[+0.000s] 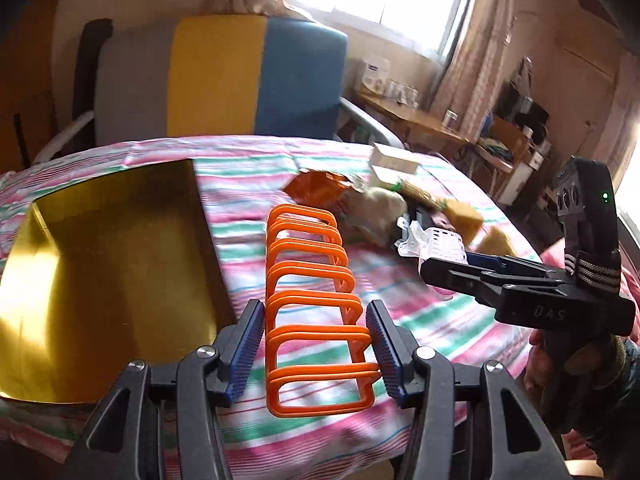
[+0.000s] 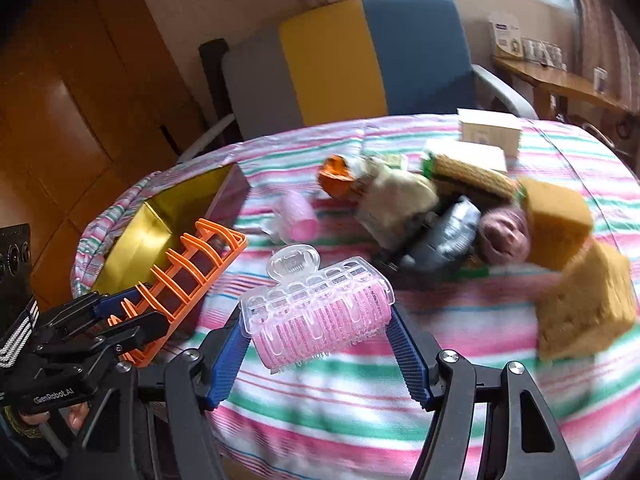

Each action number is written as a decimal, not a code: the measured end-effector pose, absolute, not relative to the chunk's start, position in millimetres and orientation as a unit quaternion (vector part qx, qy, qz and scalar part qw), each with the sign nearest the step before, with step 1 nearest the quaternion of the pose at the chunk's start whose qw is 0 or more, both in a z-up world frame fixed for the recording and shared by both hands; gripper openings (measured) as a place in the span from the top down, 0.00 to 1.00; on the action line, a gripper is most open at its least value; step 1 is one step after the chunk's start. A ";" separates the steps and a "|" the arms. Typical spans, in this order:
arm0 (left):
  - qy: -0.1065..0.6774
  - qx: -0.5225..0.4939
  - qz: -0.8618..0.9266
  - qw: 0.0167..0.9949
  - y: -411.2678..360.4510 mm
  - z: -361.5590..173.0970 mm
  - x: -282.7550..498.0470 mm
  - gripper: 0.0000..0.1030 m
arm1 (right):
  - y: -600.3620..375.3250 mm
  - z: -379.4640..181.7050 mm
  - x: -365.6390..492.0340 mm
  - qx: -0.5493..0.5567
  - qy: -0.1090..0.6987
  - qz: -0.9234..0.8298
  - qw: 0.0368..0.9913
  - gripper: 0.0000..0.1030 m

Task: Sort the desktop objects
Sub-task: 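Carry rack and roller into gold tray and open both tools, then move left tool to large clear-pink hair roller and grasp it, then hold roller in left tool while right tool grasps black handheld device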

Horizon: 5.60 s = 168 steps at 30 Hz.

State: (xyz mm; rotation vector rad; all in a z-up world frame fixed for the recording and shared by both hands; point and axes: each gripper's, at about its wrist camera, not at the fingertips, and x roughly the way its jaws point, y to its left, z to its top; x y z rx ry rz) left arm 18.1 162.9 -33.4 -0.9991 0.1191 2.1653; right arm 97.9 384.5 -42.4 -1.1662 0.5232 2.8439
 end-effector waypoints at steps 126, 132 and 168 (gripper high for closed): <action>0.099 -0.547 0.763 0.329 271.5 -109.3 -24.4 0.38 | 461.8 -86.0 19.8 -0.414 0.185 0.887 -0.087 0.00; 0.108 -0.538 0.761 0.345 258.8 -107.2 4.5 0.38 | 446.3 -102.1 60.6 -0.426 0.215 0.873 -0.098 0.00; 0.078 -0.500 0.761 0.406 207.5 -100.7 41.8 0.34 | 429.6 -115.2 154.9 -0.452 0.100 0.880 0.104 0.11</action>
